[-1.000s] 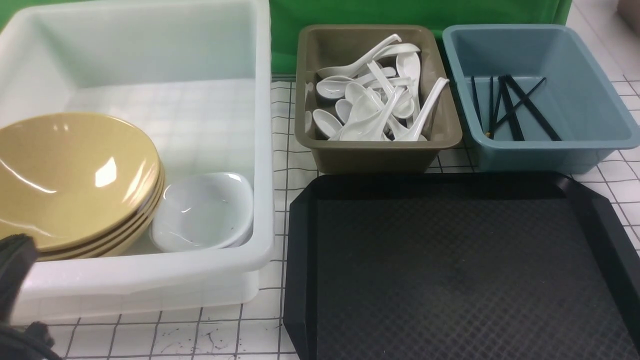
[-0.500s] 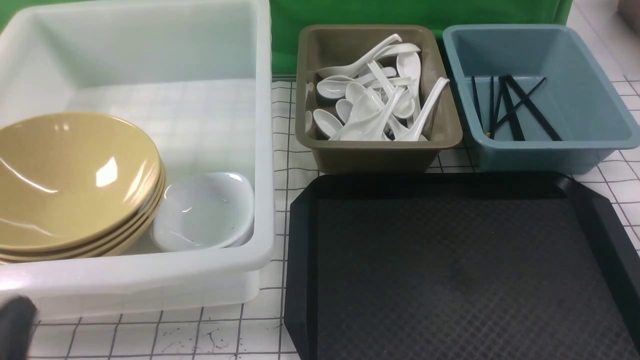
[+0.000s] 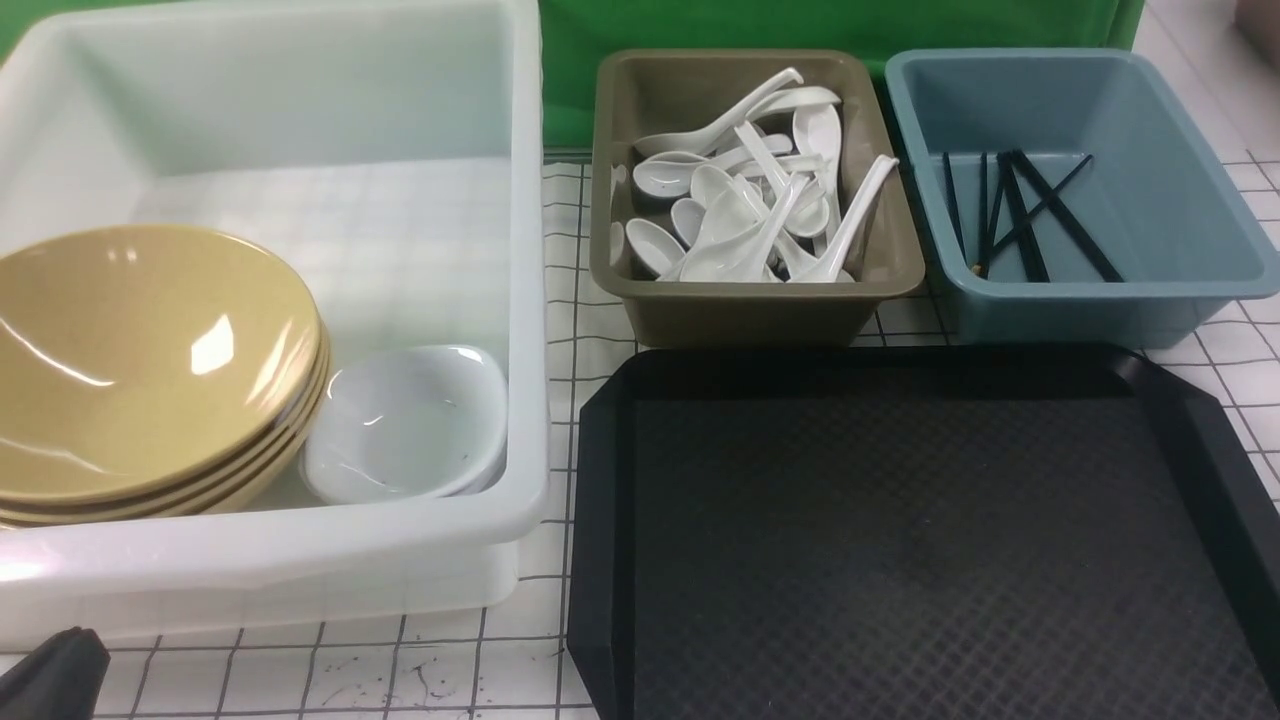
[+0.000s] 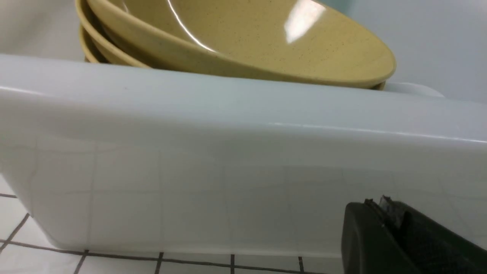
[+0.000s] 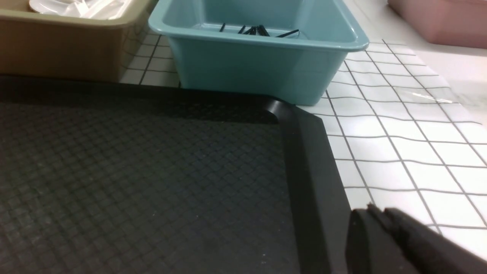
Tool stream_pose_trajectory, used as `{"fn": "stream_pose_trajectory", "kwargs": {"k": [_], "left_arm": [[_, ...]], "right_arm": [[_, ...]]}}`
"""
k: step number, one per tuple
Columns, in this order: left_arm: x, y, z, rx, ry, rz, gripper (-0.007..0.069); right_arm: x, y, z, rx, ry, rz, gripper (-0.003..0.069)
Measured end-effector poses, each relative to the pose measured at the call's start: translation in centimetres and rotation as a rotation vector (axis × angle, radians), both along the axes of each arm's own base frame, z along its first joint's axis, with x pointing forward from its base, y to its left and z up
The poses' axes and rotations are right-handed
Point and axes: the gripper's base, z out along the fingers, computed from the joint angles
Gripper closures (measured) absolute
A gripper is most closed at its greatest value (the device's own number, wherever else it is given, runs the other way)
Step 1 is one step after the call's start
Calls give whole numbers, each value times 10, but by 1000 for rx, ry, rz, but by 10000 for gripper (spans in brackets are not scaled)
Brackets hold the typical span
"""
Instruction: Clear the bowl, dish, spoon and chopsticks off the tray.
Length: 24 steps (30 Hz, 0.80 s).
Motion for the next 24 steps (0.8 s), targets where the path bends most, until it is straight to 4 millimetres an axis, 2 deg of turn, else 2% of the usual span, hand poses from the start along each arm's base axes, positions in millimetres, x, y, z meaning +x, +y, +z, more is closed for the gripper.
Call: {"fn": "stream_pose_trajectory", "kwargs": {"k": [24], "left_arm": [[0,0,0,-3,-2,0,638]], "right_arm": [[0,0,0,0,0,0,559]]}}
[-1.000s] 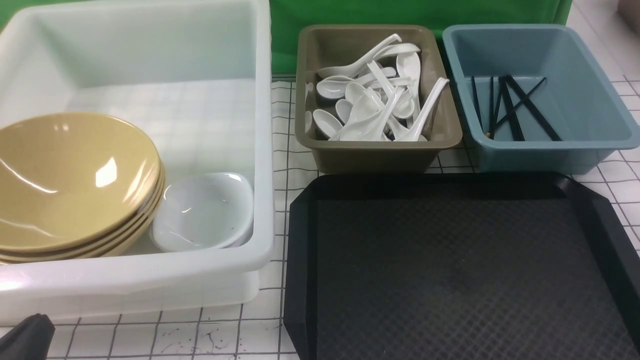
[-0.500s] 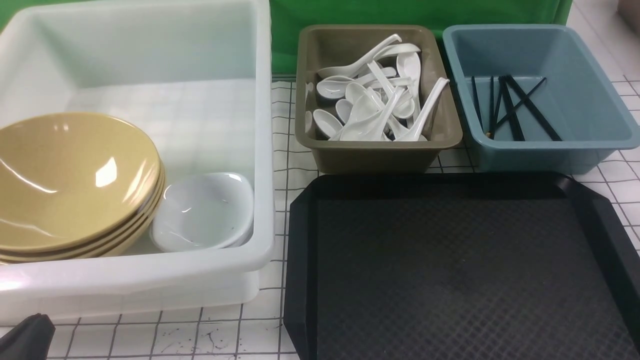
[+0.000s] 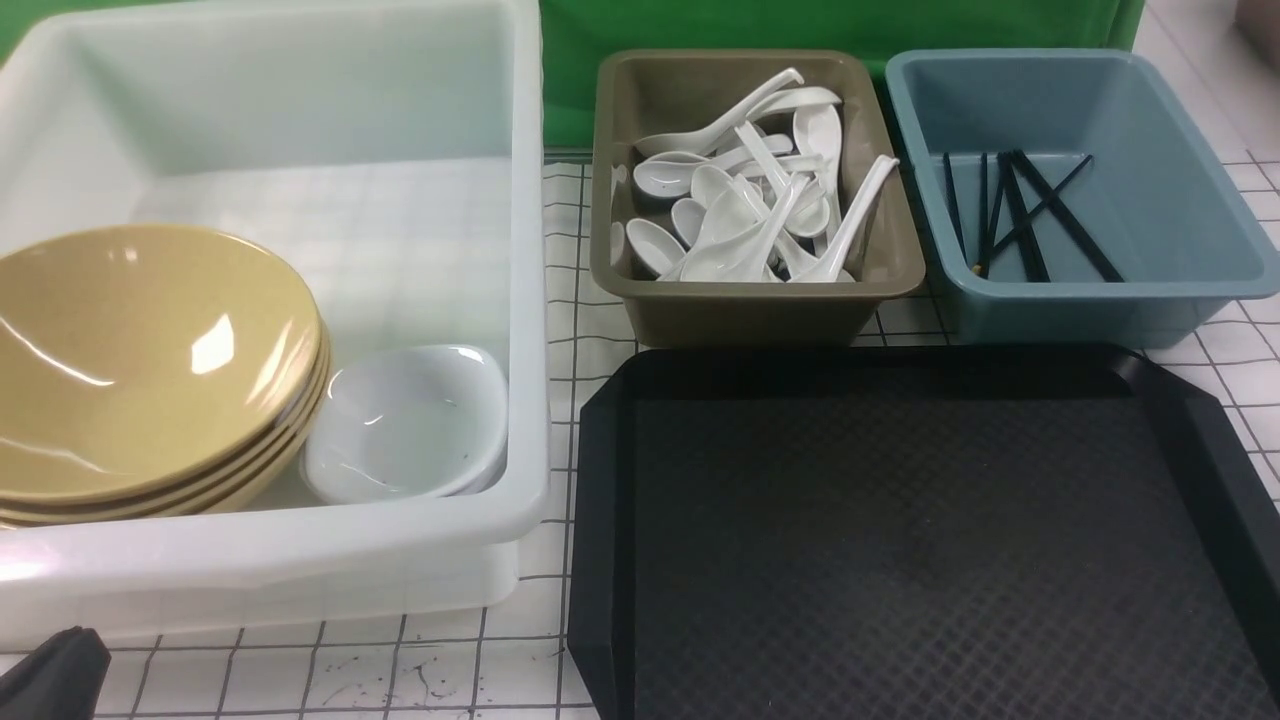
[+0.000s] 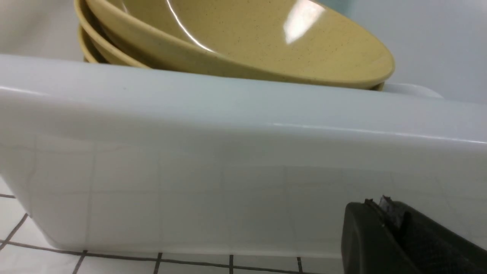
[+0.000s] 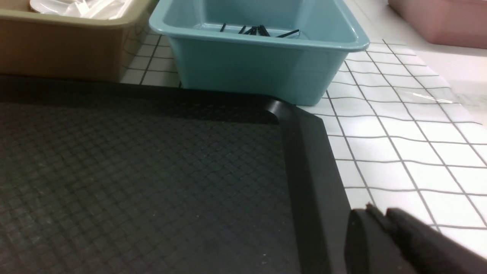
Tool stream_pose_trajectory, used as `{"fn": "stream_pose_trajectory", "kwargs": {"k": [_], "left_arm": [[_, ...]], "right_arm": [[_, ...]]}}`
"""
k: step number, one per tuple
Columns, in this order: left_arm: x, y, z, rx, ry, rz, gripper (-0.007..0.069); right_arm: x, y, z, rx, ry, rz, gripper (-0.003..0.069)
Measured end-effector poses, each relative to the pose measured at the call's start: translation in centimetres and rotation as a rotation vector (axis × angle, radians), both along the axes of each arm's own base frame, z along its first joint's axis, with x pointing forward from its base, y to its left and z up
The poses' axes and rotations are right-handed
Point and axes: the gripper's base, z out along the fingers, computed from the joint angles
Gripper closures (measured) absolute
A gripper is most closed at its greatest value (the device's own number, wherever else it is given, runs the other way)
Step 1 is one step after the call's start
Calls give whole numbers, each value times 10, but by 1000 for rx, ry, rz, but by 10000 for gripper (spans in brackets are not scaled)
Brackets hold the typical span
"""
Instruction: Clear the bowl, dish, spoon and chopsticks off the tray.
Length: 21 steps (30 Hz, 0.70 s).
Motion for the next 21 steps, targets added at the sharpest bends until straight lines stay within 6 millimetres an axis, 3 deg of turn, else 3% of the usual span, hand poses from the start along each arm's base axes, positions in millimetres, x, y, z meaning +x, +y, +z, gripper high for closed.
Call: {"fn": "stream_pose_trajectory", "kwargs": {"k": [21], "left_arm": [[0,0,0,-1,0,0,638]], "right_arm": [[0,0,0,0,-1,0,538]]}}
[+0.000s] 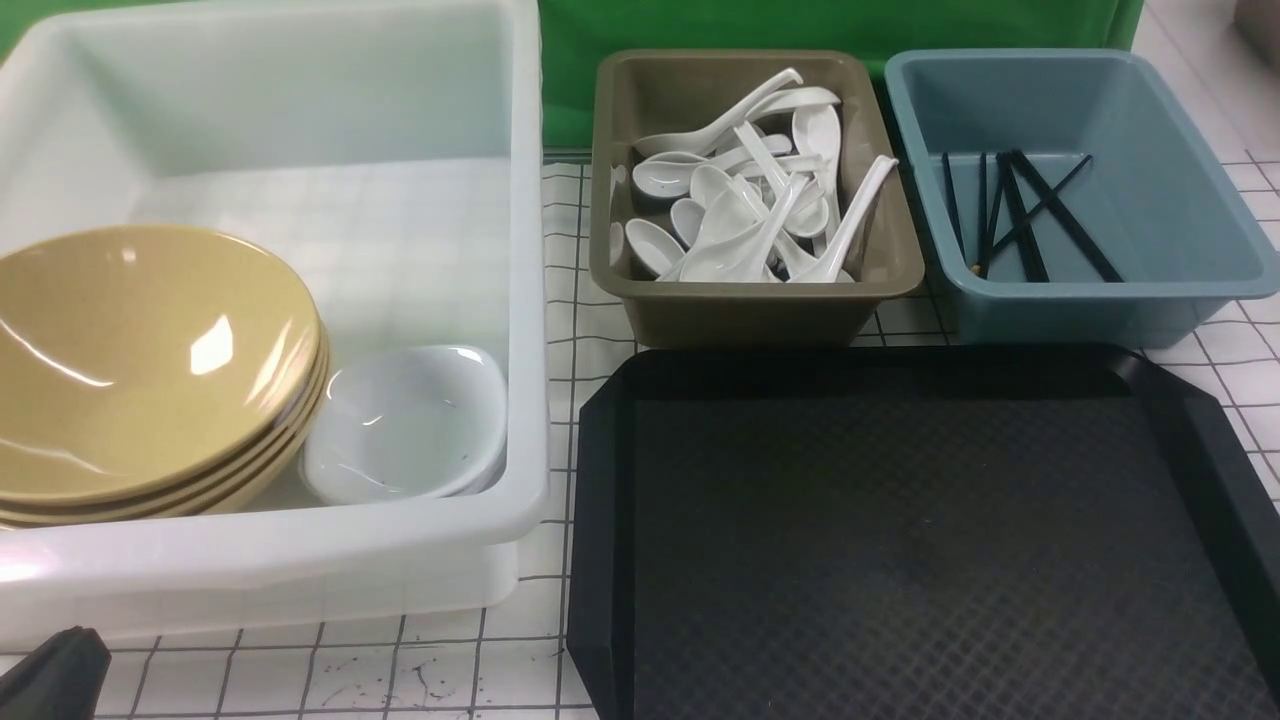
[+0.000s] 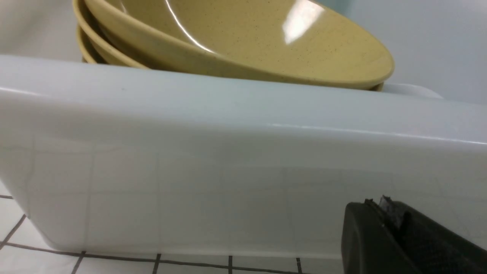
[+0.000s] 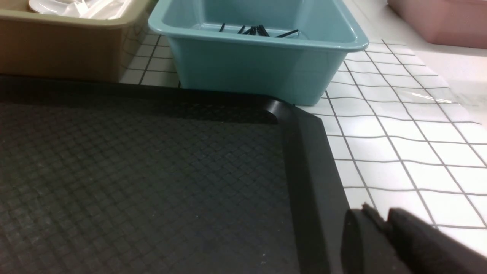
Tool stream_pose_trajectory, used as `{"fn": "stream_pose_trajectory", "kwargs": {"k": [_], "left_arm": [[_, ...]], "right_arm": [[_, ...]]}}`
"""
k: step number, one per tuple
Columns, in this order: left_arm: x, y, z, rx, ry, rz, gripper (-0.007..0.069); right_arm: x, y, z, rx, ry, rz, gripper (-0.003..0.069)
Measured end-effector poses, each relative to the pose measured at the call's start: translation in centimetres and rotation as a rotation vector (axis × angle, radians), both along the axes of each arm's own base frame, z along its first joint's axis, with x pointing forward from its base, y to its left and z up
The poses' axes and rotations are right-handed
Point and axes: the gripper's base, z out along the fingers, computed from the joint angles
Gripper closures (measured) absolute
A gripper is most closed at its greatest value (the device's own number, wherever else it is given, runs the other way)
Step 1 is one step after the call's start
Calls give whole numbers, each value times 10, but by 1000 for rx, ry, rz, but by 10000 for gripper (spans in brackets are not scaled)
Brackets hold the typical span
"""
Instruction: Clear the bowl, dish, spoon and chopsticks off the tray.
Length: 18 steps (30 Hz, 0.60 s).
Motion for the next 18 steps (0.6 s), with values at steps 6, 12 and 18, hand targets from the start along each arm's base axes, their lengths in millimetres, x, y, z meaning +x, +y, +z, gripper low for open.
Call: {"fn": "stream_pose_trajectory", "kwargs": {"k": [6,12,18], "left_arm": [[0,0,0,0,0,0,638],[0,0,0,0,0,0,638],[0,0,0,0,0,0,638]], "right_arm": [[0,0,0,0,0,0,534],[0,0,0,0,0,0,531],[0,0,0,0,0,0,526]]}}
